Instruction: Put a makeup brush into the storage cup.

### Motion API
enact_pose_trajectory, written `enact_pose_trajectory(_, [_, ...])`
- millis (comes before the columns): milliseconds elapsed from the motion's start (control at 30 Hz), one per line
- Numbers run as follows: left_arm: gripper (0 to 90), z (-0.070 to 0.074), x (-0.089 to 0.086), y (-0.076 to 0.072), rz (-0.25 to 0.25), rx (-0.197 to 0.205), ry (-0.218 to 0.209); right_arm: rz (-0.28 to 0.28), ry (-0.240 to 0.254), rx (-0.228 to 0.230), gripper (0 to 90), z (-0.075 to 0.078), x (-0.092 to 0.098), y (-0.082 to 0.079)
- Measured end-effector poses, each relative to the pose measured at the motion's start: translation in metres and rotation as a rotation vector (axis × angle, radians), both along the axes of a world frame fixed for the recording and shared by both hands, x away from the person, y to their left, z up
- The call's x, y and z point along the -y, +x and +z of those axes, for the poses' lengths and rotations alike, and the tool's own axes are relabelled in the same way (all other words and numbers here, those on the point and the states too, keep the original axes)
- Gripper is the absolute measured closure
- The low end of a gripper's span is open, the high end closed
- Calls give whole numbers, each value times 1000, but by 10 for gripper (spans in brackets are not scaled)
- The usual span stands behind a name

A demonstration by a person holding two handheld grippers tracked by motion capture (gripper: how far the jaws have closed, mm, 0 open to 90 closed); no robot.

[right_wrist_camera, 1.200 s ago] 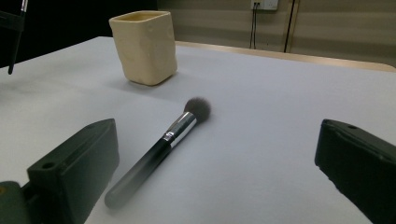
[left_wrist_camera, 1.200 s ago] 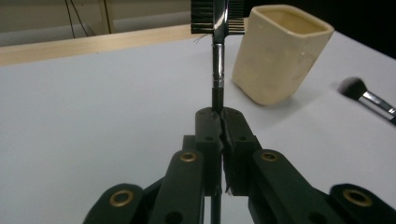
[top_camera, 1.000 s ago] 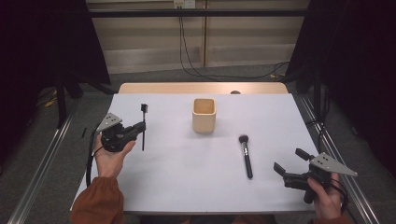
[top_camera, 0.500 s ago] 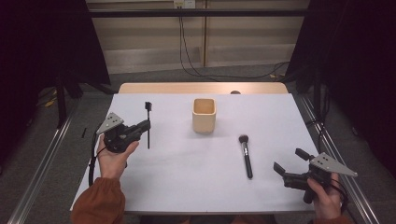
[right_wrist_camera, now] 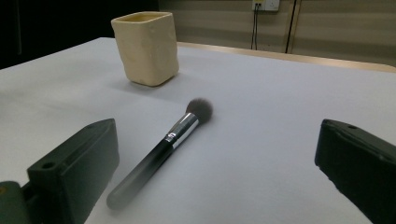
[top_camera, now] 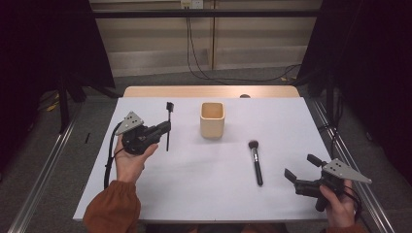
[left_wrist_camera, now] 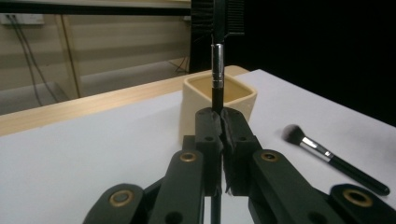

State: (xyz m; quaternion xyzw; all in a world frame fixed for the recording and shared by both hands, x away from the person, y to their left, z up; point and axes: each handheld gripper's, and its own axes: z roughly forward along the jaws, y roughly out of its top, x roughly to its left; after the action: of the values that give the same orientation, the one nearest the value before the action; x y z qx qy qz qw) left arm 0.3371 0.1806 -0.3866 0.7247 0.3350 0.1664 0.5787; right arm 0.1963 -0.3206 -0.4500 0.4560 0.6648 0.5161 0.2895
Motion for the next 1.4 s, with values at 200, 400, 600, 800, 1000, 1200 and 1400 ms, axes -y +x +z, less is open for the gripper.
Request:
enact_pose_trajectory(200, [863,9,15,-1,-38,4,14,0,2,-1,0,0,-1,1])
enact_pose_trajectory(400, [862,18,29,2,-63,16,-2,5,-4,3,0,0,0,0])
enact_pose_trajectory(600, [863,27,39,9,-67,33,2,2,4,-1,0,0,-1,1])
enact_pose_trajectory(800, [863,35,50,15,-77,36,19,2,4,2,0,0,-1,0])
enact_pose_trajectory(1000, [863,45,55,22,-76,44,23,7,1,5,0,0,-1,1])
enact_pose_trajectory(1200, [863,49,63,28,-70,53,7,6,4,5,0,0,-1,1])
enact_pose_trajectory(1400, [863,51,74,34,-72,61,2,8,4,8,0,1,-1,-1])
